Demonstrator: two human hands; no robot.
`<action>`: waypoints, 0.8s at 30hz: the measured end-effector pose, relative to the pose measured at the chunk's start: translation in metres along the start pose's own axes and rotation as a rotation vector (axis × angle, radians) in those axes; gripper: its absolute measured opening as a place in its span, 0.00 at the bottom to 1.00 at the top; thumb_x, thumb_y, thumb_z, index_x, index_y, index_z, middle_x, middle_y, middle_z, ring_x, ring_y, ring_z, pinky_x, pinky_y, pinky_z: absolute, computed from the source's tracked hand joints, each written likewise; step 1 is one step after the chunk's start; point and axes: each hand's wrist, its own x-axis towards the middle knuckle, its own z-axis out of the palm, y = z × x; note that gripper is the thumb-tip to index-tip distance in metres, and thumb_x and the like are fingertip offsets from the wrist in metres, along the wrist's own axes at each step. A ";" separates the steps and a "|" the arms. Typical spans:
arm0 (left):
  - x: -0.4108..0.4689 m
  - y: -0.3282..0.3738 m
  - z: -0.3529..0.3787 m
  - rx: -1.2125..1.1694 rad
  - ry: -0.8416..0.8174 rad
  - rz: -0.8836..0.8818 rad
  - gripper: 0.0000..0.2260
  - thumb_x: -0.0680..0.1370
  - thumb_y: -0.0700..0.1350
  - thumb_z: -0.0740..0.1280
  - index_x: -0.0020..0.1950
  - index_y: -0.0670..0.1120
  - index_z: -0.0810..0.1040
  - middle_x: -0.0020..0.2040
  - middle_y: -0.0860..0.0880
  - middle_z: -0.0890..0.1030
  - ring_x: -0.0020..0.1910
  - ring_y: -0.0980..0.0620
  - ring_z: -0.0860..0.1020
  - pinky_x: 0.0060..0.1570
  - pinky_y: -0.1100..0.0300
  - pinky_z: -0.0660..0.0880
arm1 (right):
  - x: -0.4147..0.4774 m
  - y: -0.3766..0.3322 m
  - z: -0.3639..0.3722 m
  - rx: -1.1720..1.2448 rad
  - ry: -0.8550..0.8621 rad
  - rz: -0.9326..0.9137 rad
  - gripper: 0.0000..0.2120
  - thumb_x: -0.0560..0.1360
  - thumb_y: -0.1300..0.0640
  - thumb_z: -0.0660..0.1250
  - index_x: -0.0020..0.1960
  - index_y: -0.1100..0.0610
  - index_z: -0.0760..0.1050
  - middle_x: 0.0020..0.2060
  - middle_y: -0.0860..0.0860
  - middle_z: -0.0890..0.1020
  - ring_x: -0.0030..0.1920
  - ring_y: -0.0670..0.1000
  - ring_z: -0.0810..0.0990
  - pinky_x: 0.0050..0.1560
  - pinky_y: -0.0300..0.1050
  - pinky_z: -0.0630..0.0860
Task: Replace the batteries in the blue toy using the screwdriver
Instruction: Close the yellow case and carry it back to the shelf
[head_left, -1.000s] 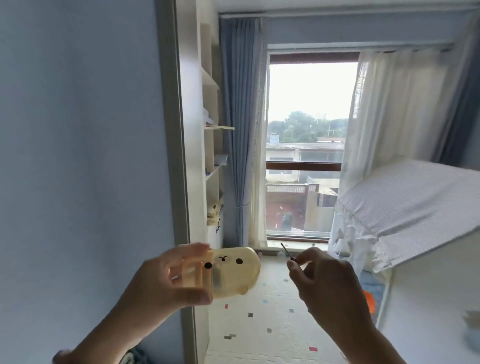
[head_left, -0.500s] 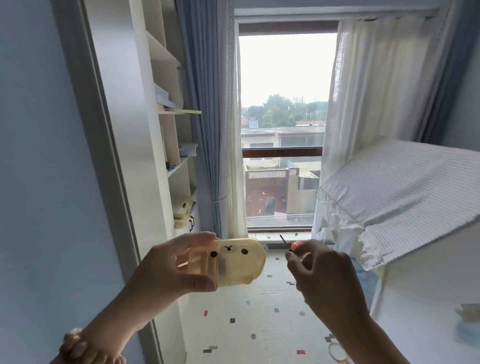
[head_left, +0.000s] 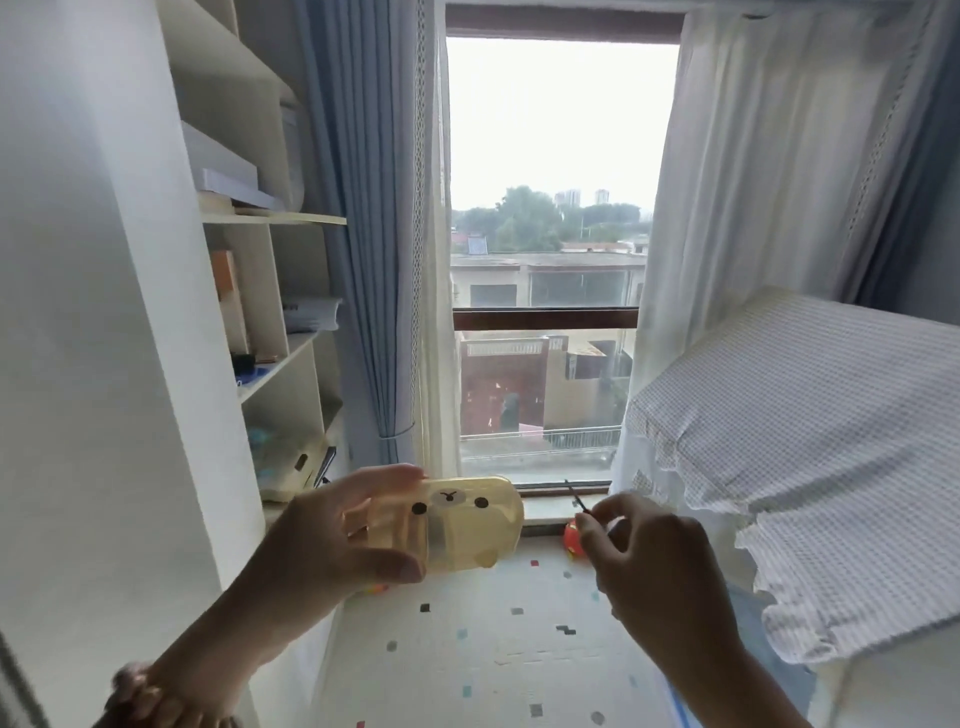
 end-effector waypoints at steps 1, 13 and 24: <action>0.019 -0.007 0.002 0.011 -0.001 -0.002 0.32 0.56 0.47 0.85 0.59 0.61 0.83 0.56 0.62 0.85 0.57 0.61 0.82 0.57 0.54 0.80 | 0.019 0.006 0.010 -0.004 0.004 -0.005 0.09 0.73 0.44 0.71 0.41 0.49 0.80 0.25 0.46 0.83 0.24 0.47 0.82 0.33 0.46 0.82; 0.270 -0.085 0.023 -0.020 0.091 0.003 0.34 0.56 0.51 0.84 0.60 0.58 0.82 0.59 0.54 0.85 0.60 0.52 0.83 0.60 0.48 0.79 | 0.273 0.085 0.127 -0.005 -0.062 -0.031 0.06 0.73 0.48 0.73 0.43 0.50 0.82 0.28 0.45 0.82 0.34 0.49 0.84 0.36 0.41 0.75; 0.486 -0.179 0.001 -0.043 0.077 0.047 0.34 0.55 0.48 0.84 0.61 0.54 0.83 0.61 0.52 0.84 0.60 0.52 0.83 0.58 0.61 0.80 | 0.460 0.123 0.268 0.015 -0.095 -0.039 0.07 0.75 0.46 0.70 0.43 0.48 0.80 0.26 0.45 0.83 0.25 0.46 0.82 0.36 0.46 0.82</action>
